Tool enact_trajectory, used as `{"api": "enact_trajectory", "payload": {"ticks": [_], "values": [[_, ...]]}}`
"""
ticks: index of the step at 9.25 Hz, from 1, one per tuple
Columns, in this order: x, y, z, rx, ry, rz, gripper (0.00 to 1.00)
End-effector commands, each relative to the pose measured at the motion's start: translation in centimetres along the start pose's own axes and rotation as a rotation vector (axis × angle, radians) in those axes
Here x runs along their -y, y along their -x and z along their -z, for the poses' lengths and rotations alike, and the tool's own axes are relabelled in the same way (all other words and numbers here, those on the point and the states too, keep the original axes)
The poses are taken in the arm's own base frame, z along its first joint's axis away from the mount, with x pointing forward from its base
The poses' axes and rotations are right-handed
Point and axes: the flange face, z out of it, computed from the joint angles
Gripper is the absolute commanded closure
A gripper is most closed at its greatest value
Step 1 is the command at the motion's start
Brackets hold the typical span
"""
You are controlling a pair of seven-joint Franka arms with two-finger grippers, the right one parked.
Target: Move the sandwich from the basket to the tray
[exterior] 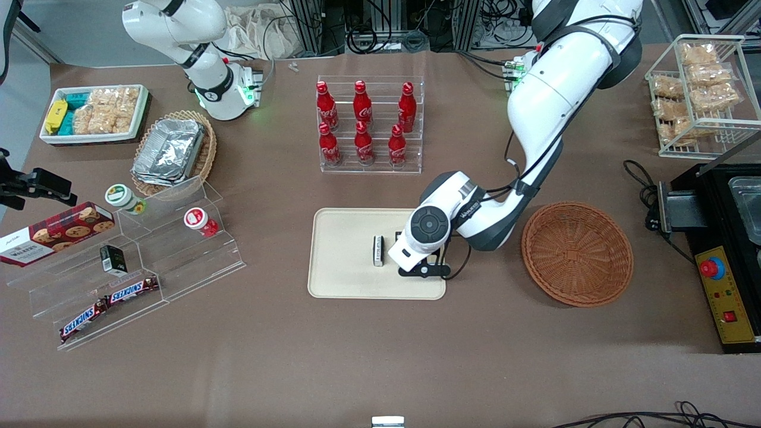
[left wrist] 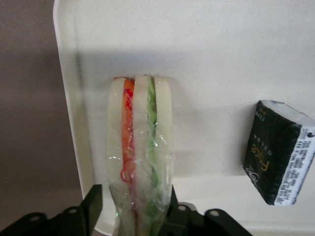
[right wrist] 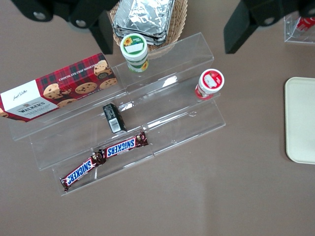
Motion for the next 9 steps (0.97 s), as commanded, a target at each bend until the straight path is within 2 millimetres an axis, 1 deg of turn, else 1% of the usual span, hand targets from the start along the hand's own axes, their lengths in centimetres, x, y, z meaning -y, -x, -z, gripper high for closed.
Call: {"api": "enact_trajectory", "payload": {"ticks": [1,2,3,4,5,6,9], "values": [[1.9,0.2,5.8,-0.036,-0.036,0.011,0.01],[3.5,0.1,9.7,-0.065,-0.028,0.038,0.01],[5.0,0.6,13.6,-0.1,-0.031,0.059,0.01],[7.1,0.7,17.1,-0.129,-0.036,0.086,0.01],[9.7,0.7,20.6,-0.161,-0.034,0.084,0.01],[12.4,1.3,23.3,-0.152,-0.029,0.051,0.01],[20.9,3.0,30.6,-0.152,-0.046,-0.03,0.01]]}}
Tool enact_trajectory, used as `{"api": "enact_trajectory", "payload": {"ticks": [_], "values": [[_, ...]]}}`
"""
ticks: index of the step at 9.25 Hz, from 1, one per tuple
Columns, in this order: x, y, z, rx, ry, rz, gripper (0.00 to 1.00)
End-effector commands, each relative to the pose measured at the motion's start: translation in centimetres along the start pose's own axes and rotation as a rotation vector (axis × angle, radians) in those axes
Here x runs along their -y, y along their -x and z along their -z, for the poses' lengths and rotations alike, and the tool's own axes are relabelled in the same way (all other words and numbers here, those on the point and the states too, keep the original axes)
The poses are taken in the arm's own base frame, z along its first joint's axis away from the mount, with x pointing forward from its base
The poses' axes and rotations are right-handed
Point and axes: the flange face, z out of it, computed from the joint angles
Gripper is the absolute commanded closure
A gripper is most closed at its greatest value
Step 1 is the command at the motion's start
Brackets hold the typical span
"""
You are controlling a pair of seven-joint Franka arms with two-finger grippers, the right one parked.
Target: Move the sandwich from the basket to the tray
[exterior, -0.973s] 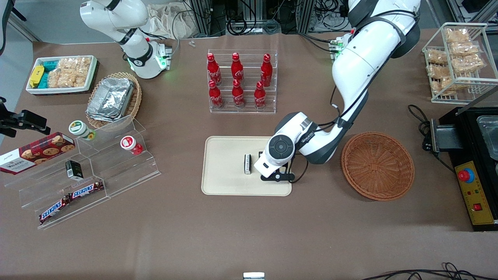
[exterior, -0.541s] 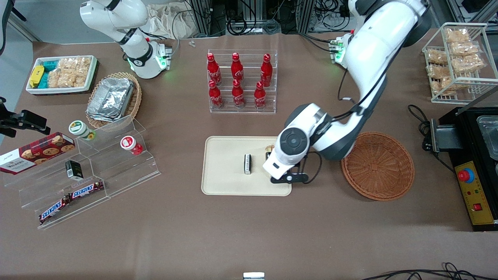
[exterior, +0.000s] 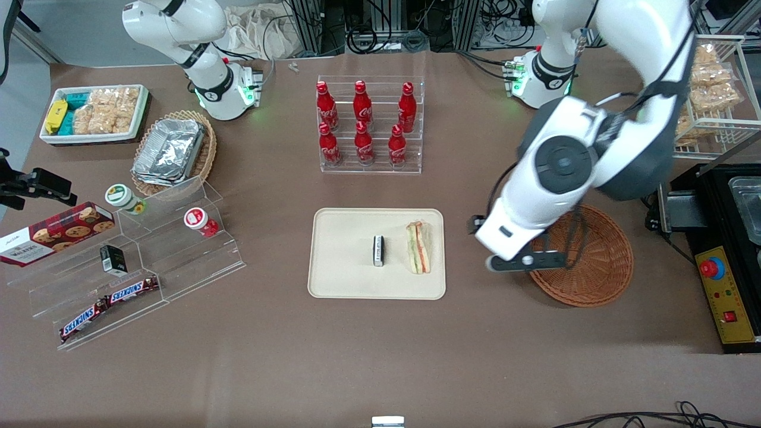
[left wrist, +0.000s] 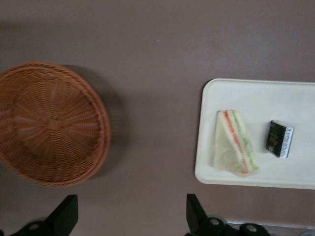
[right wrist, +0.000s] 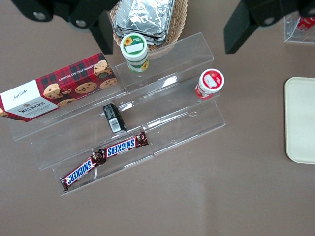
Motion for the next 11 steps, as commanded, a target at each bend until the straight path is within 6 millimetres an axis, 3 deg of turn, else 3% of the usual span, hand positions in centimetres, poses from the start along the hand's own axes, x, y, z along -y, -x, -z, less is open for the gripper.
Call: {"api": "enact_trajectory", "payload": {"ticks": [1,3,5,9,11], "values": [[5.4,1.2,4.0,-0.028,-0.011,-0.053,0.01],[11.0,1.3,7.3,-0.082,-0.015,-0.126,0.01],[14.9,1.7,9.7,-0.12,-0.034,-0.184,0.01],[22.1,1.9,10.7,-0.118,-0.041,-0.053,0.0],[23.4,1.9,10.6,-0.109,-0.043,-0.042,0.0]]}}
